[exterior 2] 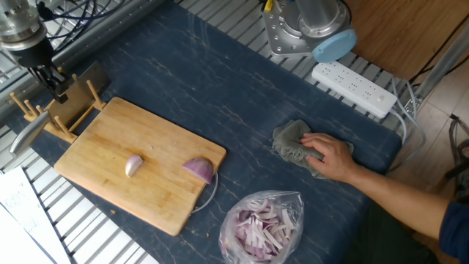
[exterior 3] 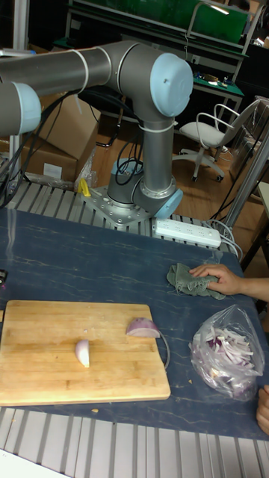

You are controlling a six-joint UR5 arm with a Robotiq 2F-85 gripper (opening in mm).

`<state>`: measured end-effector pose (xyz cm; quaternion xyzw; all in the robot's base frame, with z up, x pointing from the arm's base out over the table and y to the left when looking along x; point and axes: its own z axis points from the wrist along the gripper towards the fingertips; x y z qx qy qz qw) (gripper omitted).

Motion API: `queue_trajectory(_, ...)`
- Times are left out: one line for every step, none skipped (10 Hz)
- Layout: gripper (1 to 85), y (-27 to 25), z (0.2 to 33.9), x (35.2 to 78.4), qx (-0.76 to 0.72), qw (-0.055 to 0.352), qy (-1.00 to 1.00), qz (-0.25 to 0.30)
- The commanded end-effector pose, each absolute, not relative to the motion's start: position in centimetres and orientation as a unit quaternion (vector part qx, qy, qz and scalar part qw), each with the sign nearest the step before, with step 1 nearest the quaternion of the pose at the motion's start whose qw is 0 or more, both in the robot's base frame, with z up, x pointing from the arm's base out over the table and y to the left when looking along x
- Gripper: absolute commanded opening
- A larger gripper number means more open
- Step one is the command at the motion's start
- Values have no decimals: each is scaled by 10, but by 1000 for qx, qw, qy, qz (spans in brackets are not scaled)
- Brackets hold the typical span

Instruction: Chop the onions

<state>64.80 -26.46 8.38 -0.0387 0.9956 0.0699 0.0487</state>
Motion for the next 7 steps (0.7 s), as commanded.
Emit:
queue_trajectory(203,-264,79,644,-34,53,995,80)
queue_trajectory(203,-262,78,643,-33,52,995,82)
queue_trajectory(203,-260,78,642,-33,50,994,86)
queue_trajectory(203,-259,77,640,-39,47,994,87)
queue_trajectory(203,-259,75,639,-43,45,994,88)
queue_trajectory(203,-260,73,638,-45,43,994,88)
queue_trajectory(203,-263,72,638,-48,43,995,83)
